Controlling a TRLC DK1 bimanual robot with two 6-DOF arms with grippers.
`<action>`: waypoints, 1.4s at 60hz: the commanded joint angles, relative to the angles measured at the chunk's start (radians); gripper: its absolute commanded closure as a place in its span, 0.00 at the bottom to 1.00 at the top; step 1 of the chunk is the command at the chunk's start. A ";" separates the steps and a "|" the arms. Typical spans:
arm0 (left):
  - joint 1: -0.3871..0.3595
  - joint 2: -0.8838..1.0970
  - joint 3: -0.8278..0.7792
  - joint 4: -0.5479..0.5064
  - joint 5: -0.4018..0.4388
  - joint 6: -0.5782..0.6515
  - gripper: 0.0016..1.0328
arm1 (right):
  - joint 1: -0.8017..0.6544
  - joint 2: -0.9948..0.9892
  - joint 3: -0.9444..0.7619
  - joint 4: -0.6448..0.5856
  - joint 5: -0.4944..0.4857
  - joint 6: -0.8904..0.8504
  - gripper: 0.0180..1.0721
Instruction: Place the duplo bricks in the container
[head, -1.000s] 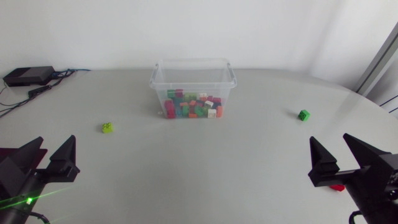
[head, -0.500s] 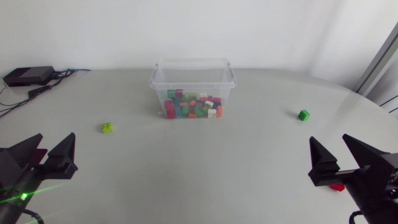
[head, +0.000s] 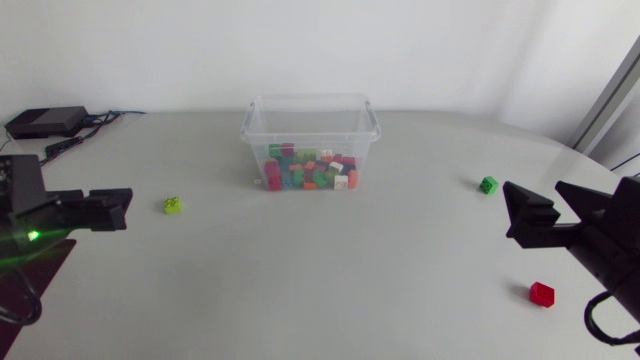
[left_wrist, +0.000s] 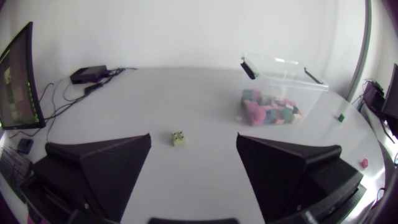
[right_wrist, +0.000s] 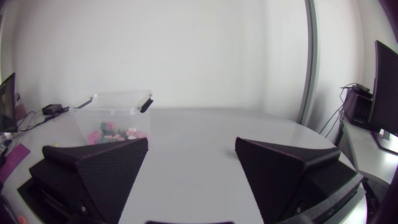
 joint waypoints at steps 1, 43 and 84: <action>0.003 0.110 0.090 -0.052 0.001 -0.025 0.09 | -0.008 0.065 0.059 -0.007 0.011 0.040 0.04; 0.027 0.977 0.729 -0.509 0.002 -0.069 0.07 | -0.085 0.504 0.467 -0.364 0.013 0.086 0.04; 0.044 1.411 1.081 -0.575 -0.085 -0.261 0.13 | -0.237 0.818 0.675 -0.465 -0.099 0.130 0.05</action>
